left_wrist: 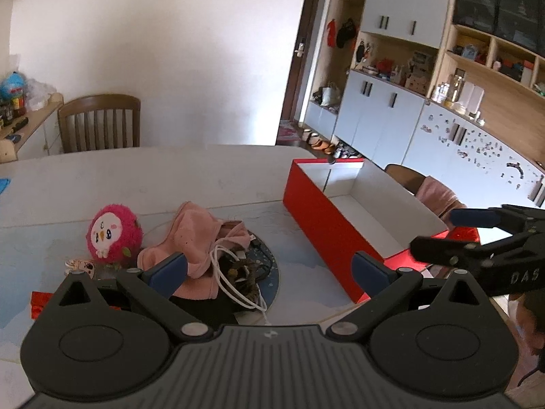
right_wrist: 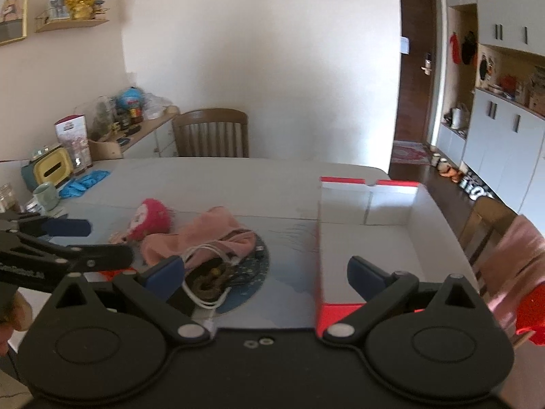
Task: Organize objects
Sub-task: 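Move the left tool toward the white cable on the pink fleece pile, then lower the left tool onto the white cable and close on it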
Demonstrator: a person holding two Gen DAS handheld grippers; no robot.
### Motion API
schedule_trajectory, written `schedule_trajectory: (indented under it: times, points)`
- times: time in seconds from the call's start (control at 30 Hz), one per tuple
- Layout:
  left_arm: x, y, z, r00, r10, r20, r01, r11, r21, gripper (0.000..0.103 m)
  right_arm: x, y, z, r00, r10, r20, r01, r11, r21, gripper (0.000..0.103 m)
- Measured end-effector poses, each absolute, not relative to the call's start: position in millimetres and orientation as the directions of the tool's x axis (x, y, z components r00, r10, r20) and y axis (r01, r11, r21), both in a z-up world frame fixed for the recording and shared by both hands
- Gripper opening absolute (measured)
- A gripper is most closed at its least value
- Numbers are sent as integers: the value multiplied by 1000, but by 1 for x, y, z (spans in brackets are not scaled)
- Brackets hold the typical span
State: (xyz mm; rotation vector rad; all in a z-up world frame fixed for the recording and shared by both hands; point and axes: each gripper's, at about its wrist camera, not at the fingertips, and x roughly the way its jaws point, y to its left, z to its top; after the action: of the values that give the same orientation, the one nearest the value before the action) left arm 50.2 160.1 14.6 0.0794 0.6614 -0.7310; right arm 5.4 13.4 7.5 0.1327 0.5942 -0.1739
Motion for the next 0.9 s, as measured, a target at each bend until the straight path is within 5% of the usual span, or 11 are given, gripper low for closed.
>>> schedule_trajectory:
  times: [0.9]
  points:
    - [118,86,-107,506,-285,-814,390,917,-79,97,28,-171,-50,666,-238,-707,370,928,35,96]
